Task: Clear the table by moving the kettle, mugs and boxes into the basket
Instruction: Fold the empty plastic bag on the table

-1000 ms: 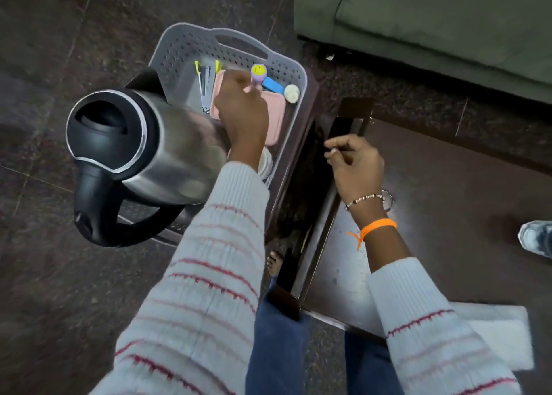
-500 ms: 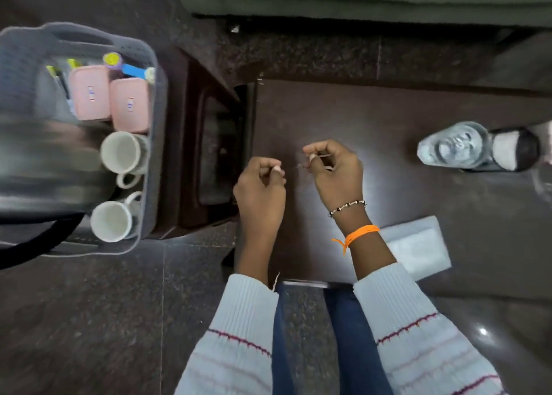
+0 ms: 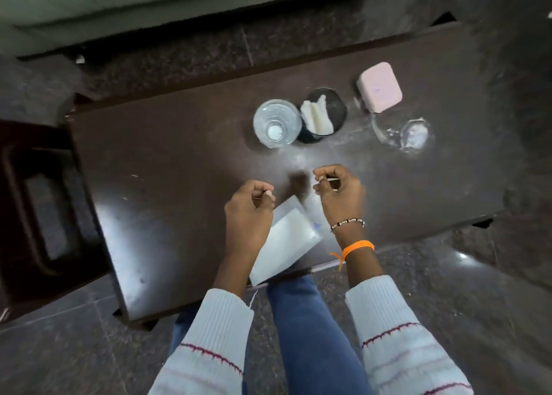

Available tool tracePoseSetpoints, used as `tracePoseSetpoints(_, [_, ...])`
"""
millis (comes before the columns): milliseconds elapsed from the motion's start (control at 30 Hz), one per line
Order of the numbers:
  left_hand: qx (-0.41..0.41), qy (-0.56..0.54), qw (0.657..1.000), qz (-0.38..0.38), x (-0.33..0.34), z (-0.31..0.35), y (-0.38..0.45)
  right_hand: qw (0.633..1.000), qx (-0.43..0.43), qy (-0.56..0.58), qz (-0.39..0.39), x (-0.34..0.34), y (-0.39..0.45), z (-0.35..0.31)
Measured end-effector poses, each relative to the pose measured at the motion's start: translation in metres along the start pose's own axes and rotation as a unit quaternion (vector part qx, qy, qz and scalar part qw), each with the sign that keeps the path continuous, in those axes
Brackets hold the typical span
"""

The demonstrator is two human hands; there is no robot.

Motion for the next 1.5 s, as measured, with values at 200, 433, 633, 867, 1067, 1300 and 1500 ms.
tracePoseSetpoints(200, [0.008,0.058,0.996,-0.069,0.077,0.017,0.002,0.998,0.043,0.003,0.043,-0.055,0.053,0.041])
tracePoseSetpoints(433, [0.010,0.114,0.990,-0.082,0.109,0.026,0.016,0.934,0.242,0.261,-0.026,-0.043,0.131,0.066])
tracePoseSetpoints(633, [-0.005,0.127,0.989,-0.074,0.101,0.015,0.020,0.903,0.289,0.316,-0.036,-0.030,0.172,0.063])
tracePoseSetpoints(867, [-0.032,0.118,0.990,-0.076,0.087,0.007,0.020,0.913,0.282,0.292,-0.030,-0.029,0.178,0.064])
tracePoseSetpoints(1067, [-0.046,0.078,0.994,-0.062,0.066,0.003,0.022,0.910,0.286,0.298,-0.007,-0.025,0.136,0.080])
tracePoseSetpoints(1300, [-0.049,0.054,0.995,-0.071,0.010,-0.010,0.019,0.892,0.343,0.291,0.040,0.017,0.006,0.095])
tracePoseSetpoints(1500, [-0.039,-0.006,0.999,-0.001,-0.093,-0.023,0.007,0.918,0.306,0.253,-0.003,0.086,-0.081,0.038])
Point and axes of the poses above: each hand's wrist, its own y-axis towards the middle knuckle, its own x-axis out of the palm, z = x × y, the point moved 9 cm from there along y, towards the middle knuckle, and after that the axes turned 8 degrees about -y, right-handed, at the moved point
